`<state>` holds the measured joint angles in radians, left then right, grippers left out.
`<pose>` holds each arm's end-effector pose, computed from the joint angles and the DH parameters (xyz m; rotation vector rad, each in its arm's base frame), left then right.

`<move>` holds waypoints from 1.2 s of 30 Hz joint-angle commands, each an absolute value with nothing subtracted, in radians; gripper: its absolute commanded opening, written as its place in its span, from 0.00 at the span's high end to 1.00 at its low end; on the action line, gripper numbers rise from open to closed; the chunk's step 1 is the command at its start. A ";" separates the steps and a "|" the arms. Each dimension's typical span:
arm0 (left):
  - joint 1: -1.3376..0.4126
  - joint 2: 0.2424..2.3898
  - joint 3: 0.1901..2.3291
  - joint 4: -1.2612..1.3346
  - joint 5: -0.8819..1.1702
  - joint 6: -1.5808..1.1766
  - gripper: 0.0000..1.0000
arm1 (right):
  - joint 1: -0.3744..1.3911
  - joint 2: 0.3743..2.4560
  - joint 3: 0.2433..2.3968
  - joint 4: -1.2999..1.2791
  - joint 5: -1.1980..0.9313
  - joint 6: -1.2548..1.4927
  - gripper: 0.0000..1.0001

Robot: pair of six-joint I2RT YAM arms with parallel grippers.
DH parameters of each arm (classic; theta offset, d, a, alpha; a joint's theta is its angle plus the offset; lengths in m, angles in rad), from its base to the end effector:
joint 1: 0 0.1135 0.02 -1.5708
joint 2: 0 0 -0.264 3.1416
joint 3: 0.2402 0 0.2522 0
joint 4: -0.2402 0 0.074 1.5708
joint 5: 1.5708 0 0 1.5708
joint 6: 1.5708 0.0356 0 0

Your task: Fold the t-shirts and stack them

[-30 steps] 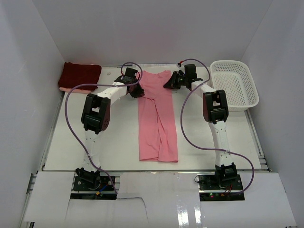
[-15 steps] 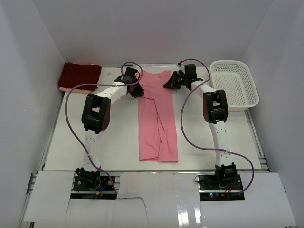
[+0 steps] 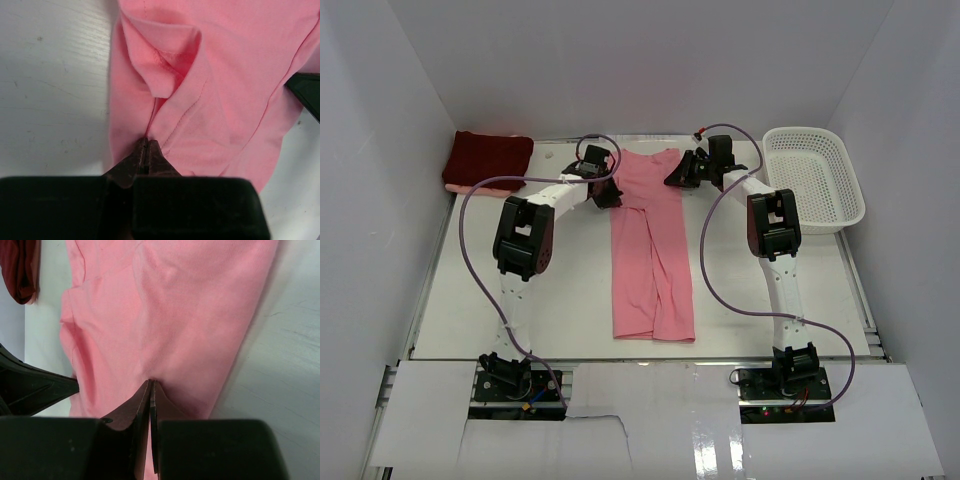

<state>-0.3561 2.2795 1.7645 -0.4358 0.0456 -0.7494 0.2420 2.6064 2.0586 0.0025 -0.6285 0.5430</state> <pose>0.4664 -0.1752 0.1563 -0.4884 2.5484 -0.4868 0.5536 0.1582 0.1185 -0.0672 2.2046 1.1187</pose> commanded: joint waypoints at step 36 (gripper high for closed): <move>-0.351 1.936 1.588 -0.515 -0.058 -0.697 0.35 | 0.236 2.476 1.959 0.009 -0.626 0.496 0.90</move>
